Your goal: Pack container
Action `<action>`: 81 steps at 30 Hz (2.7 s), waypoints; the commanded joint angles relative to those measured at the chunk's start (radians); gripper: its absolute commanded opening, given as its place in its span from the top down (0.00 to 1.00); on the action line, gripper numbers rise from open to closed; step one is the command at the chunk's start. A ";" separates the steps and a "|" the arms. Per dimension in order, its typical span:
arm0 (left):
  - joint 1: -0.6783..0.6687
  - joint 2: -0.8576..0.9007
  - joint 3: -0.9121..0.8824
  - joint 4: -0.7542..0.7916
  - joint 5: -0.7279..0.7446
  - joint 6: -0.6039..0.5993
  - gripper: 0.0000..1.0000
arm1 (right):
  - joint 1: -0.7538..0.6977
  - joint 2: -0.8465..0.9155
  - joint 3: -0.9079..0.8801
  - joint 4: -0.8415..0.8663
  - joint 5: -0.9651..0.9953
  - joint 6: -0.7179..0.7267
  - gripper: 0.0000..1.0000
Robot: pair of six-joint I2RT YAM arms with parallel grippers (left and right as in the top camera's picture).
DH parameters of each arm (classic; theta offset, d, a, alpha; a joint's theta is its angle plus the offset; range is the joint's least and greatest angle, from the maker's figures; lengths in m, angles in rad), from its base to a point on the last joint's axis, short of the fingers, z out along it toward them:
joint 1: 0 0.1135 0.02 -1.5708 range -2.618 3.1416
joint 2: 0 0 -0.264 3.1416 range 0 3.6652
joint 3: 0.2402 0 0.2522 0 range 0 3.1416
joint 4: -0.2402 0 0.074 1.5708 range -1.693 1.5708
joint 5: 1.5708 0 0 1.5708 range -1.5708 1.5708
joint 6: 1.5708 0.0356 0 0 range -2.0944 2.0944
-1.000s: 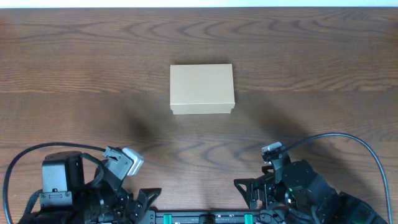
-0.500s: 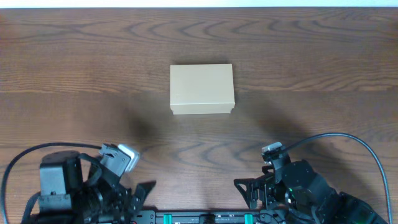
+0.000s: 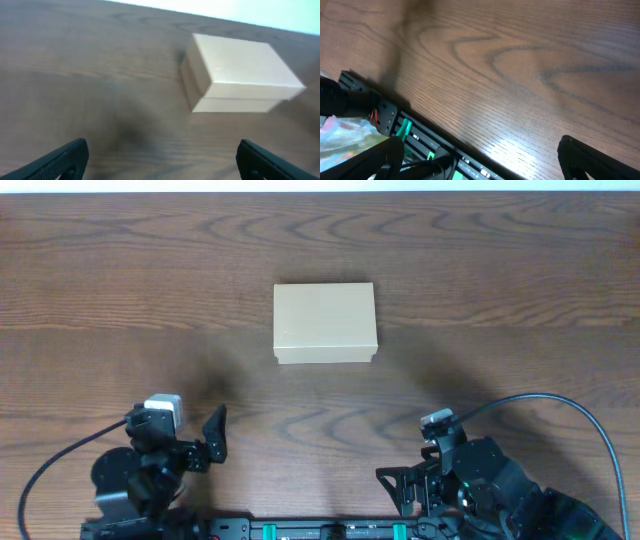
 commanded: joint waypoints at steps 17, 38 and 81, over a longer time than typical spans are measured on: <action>0.002 -0.159 -0.278 0.184 -0.056 -0.133 0.05 | 0.010 -0.004 0.000 -0.001 0.010 0.010 0.01; 0.002 -0.158 -0.278 0.184 -0.056 -0.134 0.05 | 0.010 -0.004 0.000 -0.001 0.010 0.010 0.01; 0.002 -0.158 -0.278 0.184 -0.056 -0.134 0.05 | -0.210 -0.490 -0.529 0.365 0.218 -0.529 0.01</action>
